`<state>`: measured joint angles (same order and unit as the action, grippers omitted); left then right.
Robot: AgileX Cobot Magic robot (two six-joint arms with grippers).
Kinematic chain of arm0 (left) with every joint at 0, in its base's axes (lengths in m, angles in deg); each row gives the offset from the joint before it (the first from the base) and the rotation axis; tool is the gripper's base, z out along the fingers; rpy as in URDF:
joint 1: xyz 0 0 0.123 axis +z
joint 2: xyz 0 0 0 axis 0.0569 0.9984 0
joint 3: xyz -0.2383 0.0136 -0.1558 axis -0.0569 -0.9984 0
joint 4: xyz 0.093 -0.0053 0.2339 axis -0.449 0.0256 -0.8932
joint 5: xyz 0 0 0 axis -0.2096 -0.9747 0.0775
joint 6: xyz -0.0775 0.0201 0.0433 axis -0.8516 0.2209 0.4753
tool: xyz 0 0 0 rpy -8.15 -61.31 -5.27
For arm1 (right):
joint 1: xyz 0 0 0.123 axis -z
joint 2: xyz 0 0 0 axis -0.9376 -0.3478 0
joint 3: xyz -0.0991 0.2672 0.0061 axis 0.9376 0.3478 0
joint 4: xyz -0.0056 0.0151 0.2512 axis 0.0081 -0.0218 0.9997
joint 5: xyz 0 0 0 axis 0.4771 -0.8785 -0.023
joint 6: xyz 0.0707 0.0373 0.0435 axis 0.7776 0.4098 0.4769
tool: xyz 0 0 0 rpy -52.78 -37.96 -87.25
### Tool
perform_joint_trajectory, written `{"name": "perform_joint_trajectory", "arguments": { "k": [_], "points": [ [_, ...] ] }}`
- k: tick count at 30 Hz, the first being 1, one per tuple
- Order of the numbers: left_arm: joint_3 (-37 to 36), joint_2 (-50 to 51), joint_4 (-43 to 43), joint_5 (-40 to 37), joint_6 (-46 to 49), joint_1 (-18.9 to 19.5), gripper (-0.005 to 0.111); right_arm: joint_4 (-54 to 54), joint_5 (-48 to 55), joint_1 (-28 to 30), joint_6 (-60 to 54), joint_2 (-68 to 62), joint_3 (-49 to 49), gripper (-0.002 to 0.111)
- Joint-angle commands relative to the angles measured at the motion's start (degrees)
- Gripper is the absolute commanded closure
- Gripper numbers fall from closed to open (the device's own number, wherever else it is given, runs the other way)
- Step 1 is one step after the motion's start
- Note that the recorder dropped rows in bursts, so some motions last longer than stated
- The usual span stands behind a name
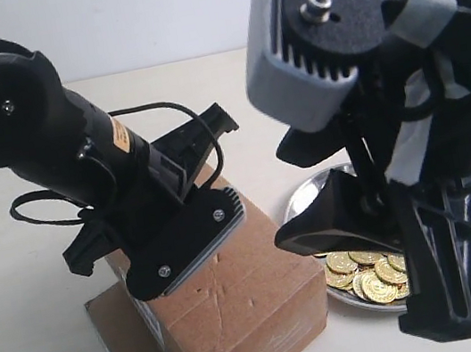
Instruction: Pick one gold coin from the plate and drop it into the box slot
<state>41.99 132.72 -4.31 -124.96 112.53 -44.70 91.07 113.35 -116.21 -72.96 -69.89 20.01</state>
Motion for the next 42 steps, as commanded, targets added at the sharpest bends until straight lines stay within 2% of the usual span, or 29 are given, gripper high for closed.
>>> {"name": "perform_joint_trajectory", "arguments": {
  "k": [1, 15, 38, 40, 42],
  "points": [
    [1.5, 1.3, 2.2, -1.0, -1.4, -0.3, 0.107, 0.3, -0.1, -0.1, 0.1, 0.1, 0.2, 0.054],
    [1.5, 1.0, 0.5, -4.2, -6.6, 0.0, 0.107, 1.3, -0.1, -0.1, 0.1, 0.1, 0.2, 0.054],
    [1.5, 1.0, -1.4, -5.2, -7.5, 0.0, 0.107, 1.3, -0.1, -0.1, 0.1, 0.1, 0.2, 0.054],
    [1.5, 1.6, -1.4, -4.4, -7.5, 0.0, 0.104, 1.3, -0.1, -0.1, 0.1, 0.1, 0.2, 0.054],
    [1.5, 2.2, -1.4, -4.4, -7.5, 0.0, 0.095, 1.3, -0.1, -0.1, 0.1, 0.1, 0.2, 0.054]
  ]
}}
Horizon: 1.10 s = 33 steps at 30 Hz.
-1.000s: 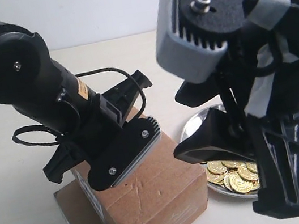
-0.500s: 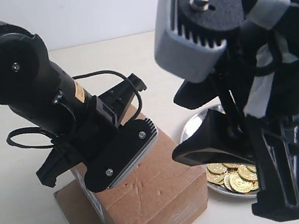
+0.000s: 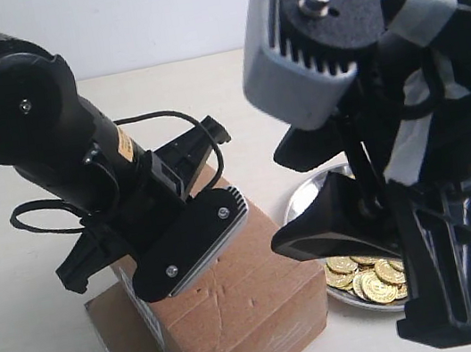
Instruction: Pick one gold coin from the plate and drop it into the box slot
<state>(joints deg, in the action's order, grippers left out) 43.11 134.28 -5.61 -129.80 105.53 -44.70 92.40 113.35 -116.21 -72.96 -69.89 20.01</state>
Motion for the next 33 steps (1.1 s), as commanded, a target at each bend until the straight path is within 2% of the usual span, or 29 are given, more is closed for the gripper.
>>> {"name": "perform_joint_trajectory", "arguments": {
  "k": [1, 4, 12, 17, 19, 21, 24, 25, 28, 29, 30, 33],
  "points": [
    [0.4, 0.7, -0.1, 0.5, -0.5, 0.0, 0.091, 0.0, -0.1, -0.1, 0.1, 0.1, 0.2, 0.054],
    [0.4, 0.7, -0.1, 0.5, -0.5, 0.0, 0.081, 0.2, -0.1, -0.1, 0.1, 0.1, 0.2, 0.054],
    [0.4, -0.1, -1.1, 0.5, -0.5, 0.0, 0.082, 0.5, -0.1, -0.1, 0.0, 0.1, 0.2, 0.054],
    [0.4, -5.2, -2.2, 2.0, -2.9, 0.0, 0.082, -1.0, -0.3, -0.1, -0.1, 0.2, 0.2, 0.055],
    [0.4, -9.3, -2.2, 3.5, -9.2, 0.0, 0.082, -3.5, -1.5, -0.1, 0.7, 1.1, 0.2, 0.06],
    [0.4, -13.6, -5.0, 5.4, -17.6, 0.0, 0.088, -9.0, -4.3, -0.1, 3.0, 2.8, 0.2, 0.075],
    [0.4, -20.7, -12.2, 8.2, -35.2, 1.5, 0.107, -27.2, -12.0, -0.1, 18.2, 6.7, 0.2, 0.102],
    [0.4, -23.2, -14.0, 8.4, -41.2, 2.6, 0.107, -37.3, -14.6, 0.0, 27.4, 8.3, 0.2, 0.108],
    [0.1, -29.7, -14.5, 8.1, -59.9, 7.9, 0.107, -65.1, -15.8, 0.0, 56.2, 13.1, 0.2, 0.108],
    [-0.4, -31.2, -14.5, 7.9, -64.5, 9.8, 0.107, -70.5, -14.2, 0.0, 63.2, 14.5, 0.2, 0.108],
    [-1.3, -33.0, -14.5, 8.0, -69.2, 12.1, 0.107, -75.2, -11.8, 0.0, 71.3, 16.7, 0.2, 0.108],
    [-6.1, -37.7, -11.2, 9.1, -76.8, 18.3, 0.107, -76.3, -8.1, 0.0, 79.3, 22.0, 2.1, 0.108]
  ]
}}
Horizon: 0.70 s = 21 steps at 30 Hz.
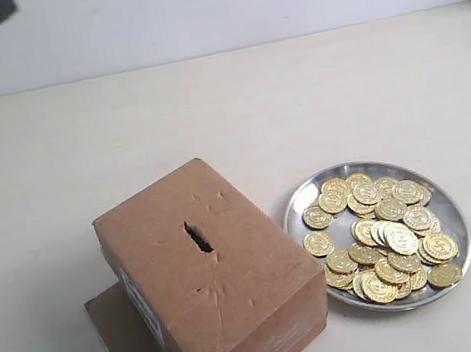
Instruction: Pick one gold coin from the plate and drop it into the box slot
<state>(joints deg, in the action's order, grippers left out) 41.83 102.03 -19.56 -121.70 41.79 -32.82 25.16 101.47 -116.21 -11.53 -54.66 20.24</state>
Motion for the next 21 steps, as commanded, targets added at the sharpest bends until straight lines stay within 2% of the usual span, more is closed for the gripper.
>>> {"name": "perform_joint_trajectory", "arguments": {
  "k": [1, 4, 7, 9, 14, 17, 21],
  "points": [
    [-7.5, -7.0, 4.8, 1.8, -13.1, 7.7, 0.107, -8.9, 3.1, 0.0, 18.6, 8.9, 4.0, 0.108],
    [-17.3, -12.4, 7.8, 7.0, -13.1, 9.4, 0.107, -9.3, -1.0, 0.0, 18.8, 14.1, 12.5, 0.108],
    [-26.1, -17.2, 12.1, 11.0, -15.1, 9.6, 0.107, -10.4, -2.6, 0.0, 25.1, 18.4, 22.2, 0.108],
    [-30.6, -20.0, 14.2, 11.8, -16.4, 9.6, 0.107, -14.2, -2.6, 0.0, 34.8, 20.7, 27.4, 0.108],
    [-38.4, -25.6, 20.9, 12.1, -20.0, 9.6, 0.107, -25.8, -2.6, 0.0, 70.0, 23.1, 39.7, 0.108],
    [-40.8, -27.5, 27.0, 11.5, -20.6, 9.6, 0.107, -31.1, -2.2, 0.0, 81.8, 23.1, 45.8, 0.108],
    [-43.3, -28.3, 26.9, 11.3, -20.6, 9.6, 0.107, -33.3, 0.0, 0.0, 89.5, 23.2, 51.1, 0.108]
  ]
}}
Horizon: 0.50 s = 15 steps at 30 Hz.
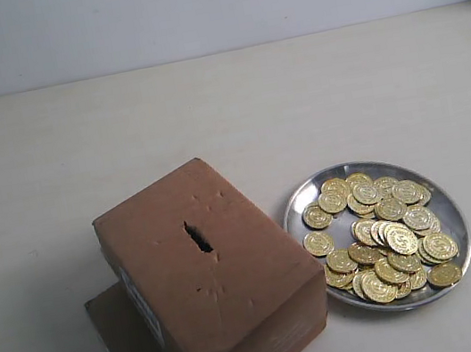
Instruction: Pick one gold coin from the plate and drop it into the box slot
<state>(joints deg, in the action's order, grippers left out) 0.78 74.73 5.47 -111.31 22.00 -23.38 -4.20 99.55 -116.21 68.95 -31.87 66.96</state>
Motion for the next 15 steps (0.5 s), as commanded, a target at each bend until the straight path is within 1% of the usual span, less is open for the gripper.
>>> {"name": "perform_joint_trajectory", "arguments": {
  "k": [1, 4, 9, 15],
  "points": [
    [-3.2, -1.0, 2.0, 0.2, -0.9, 0.2, 0.107, -3.8, 1.9, 0.0, 9.0, 0.4, 5.2, 0.108],
    [-5.6, -1.0, 4.3, 0.1, -0.9, 0.2, 0.107, -3.5, 1.9, 0.0, 9.0, 0.4, 5.7, 0.108],
    [-5.5, -1.0, 5.9, 1.8, -0.8, 0.2, 0.107, 0.6, -0.9, 0.0, 9.0, 0.4, 5.7, 0.108],
    [-5.5, -1.0, 6.3, 1.9, -0.8, 0.2, 0.107, 0.5, -1.6, 0.0, 9.0, 0.4, 5.7, 0.108]
  ]
}}
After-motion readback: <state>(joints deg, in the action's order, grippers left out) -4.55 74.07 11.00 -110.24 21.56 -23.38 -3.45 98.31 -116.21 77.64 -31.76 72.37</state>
